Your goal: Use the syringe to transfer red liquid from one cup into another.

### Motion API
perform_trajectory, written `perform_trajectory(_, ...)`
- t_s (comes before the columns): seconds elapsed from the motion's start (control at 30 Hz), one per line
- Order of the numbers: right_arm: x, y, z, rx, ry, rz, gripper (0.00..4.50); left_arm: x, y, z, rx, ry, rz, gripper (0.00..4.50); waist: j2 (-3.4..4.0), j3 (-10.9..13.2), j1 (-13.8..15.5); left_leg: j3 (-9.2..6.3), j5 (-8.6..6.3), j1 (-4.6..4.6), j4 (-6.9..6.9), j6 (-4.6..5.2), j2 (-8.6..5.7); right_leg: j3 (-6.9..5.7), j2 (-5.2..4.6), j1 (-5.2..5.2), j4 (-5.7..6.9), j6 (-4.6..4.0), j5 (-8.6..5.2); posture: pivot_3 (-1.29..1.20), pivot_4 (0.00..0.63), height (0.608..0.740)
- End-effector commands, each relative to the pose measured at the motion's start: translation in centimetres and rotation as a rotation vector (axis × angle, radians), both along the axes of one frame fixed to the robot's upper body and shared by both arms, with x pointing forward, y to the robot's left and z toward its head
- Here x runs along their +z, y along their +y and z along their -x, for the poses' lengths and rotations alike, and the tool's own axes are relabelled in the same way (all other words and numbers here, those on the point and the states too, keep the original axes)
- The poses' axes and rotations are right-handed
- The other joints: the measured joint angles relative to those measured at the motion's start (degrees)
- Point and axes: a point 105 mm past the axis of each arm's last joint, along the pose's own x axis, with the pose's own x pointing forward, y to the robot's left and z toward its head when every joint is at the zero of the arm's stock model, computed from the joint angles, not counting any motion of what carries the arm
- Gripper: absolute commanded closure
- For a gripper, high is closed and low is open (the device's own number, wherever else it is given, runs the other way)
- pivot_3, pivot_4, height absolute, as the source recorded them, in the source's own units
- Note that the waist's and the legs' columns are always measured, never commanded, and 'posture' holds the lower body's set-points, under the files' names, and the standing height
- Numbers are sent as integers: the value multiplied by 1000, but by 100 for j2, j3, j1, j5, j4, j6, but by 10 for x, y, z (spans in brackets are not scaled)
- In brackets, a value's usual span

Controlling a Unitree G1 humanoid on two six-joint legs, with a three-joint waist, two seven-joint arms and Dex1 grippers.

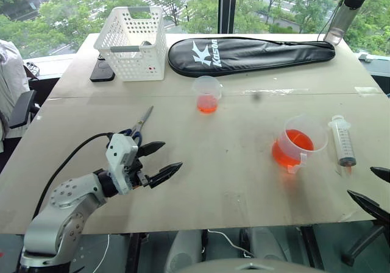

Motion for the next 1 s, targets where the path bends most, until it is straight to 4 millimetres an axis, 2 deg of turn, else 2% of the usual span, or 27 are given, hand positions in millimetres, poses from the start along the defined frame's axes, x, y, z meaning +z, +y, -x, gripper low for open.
perform_trajectory(0.03, 11, -1, -9, -54, -75, 0, 46, 17, -5, -5, -19, -66, 16, 2, 1, 0, 1, 0, 0, 0, 0, 0, 0, 0, 0, 0, 0, 0, 0, 0, 150, 724)
perform_trajectory(0.1, 25, -5, -27, -168, -123, 24, 46, 34, -20, -12, -72, -125, 49, 2, -1, 1, 4, 0, -1, -2, 3, -2, 0, -4, -3, -1, 3, -1, 0, 0, 150, 724)
perform_trajectory(0.17, 31, -8, -34, -235, -129, 53, 46, 42, -27, -13, -101, -147, 63, 2, 11, -6, 6, 5, -5, 0, 6, -9, 0, -18, -16, -2, 4, -3, 3, 0, 150, 724)
perform_trajectory(0.33, 47, -9, -60, -316, -29, -5, 46, 59, -52, -6, -266, -194, 70, 2, 11, -4, -12, 15, 1, -3, 4, 1, -1, -21, -12, -4, 6, -3, 3, 0, 150, 724)
perform_trajectory(0.5, 54, -17, -101, -482, 98, -42, 46, 78, -77, 1, -450, -254, 67, 2, 4, 1, -3, 19, 2, -9, 3, 3, -3, -23, -6, -6, 4, -3, 3, 0, 150, 724)
perform_trajectory(0.6, 56, -26, -121, -583, 188, -53, 46, 87, -85, -1, -479, -295, 59, 2, 5, 4, -7, 23, 2, -12, 8, 4, -8, -21, -4, -7, 5, -3, 3, 0, 150, 724)
perform_trajectory(0.83, 59, -35, -145, -640, 411, -110, 46, 93, -91, 1, -491, -319, 63, 2, 6, 6, -6, 39, -3, -22, 4, 14, -10, -7, 29, -21, 3, 18, 13, 0, 150, 724)
perform_trajectory(1.0, 44, -40, -157, -675, 572, -104, 46, 90, -93, 5, -484, -312, 73, 2, 6, 9, -39, 48, -6, -24, 8, 19, -9, -2, 33, -22, 2, 24, 15, 0, 150, 724)
